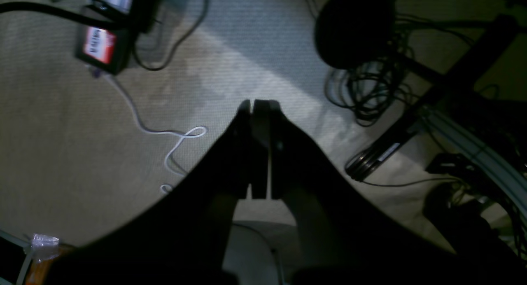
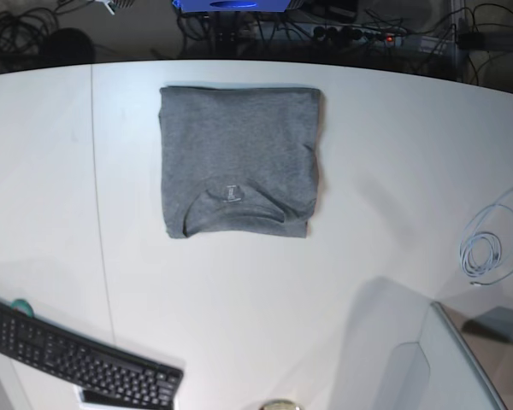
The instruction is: Layout the t-shirt on the table in an organized manner, then fold the t-shirt properly
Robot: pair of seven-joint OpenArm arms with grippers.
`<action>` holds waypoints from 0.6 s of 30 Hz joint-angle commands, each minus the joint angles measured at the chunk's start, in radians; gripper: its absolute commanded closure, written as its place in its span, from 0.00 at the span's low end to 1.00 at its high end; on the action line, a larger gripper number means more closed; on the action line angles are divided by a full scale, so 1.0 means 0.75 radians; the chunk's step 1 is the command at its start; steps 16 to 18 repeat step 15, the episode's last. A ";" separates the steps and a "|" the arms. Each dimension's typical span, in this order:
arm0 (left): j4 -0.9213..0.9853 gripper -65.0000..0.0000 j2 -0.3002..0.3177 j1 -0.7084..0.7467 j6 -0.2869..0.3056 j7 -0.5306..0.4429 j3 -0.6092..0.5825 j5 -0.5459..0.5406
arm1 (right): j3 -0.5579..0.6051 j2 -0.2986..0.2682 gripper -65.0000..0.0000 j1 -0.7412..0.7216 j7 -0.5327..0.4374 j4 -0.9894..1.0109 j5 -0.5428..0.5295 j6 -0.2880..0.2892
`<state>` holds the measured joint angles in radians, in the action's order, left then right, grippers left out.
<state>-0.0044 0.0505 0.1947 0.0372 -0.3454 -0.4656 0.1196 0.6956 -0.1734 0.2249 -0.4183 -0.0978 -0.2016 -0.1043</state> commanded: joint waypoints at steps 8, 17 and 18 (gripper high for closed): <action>0.006 1.00 0.011 0.003 0.005 -0.007 0.000 -0.001 | -0.002 -0.001 0.99 0.000 -0.006 0.001 -0.004 -0.003; 0.006 1.00 0.038 0.003 0.005 -0.011 -0.002 -0.001 | 0.006 0.001 0.99 -0.029 -0.006 0.001 -0.004 -0.003; 0.006 1.00 0.038 0.003 0.005 -0.011 -0.002 -0.001 | 0.006 0.001 0.99 -0.029 -0.006 0.001 -0.004 -0.003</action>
